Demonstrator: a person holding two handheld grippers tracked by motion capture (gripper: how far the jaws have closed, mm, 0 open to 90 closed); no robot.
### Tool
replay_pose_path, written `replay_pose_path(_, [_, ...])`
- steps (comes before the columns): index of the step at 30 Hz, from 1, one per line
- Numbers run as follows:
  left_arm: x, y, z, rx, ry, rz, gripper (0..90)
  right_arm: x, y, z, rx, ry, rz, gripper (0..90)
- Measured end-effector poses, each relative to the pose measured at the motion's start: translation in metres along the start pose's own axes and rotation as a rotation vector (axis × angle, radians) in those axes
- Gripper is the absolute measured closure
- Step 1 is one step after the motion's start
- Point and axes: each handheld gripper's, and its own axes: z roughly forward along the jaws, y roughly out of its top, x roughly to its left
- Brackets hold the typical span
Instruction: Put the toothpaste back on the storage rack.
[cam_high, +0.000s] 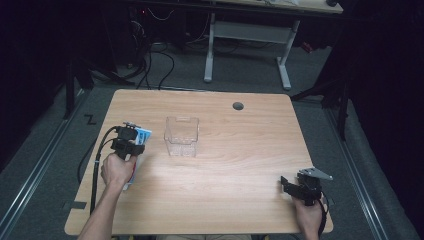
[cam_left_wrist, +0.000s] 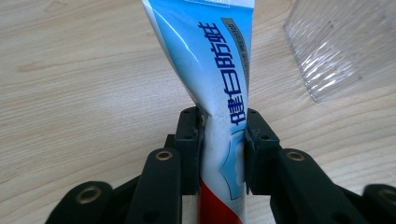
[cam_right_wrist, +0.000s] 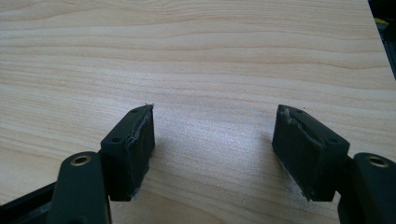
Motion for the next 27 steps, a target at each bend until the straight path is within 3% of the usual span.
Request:
replay_pose_path(12, [0.005,-0.006,-0.034,-0.091,-0.040,-0.001,72.0,0.000,0.000,0.000,0.002,-0.002,-0.004,29.9])
replay_pose_path(27, [-0.011,0.005,-0.070,-0.222,-0.108,0.044,72.1,0.000,0.000,0.000,0.000,0.004,-0.001,29.9])
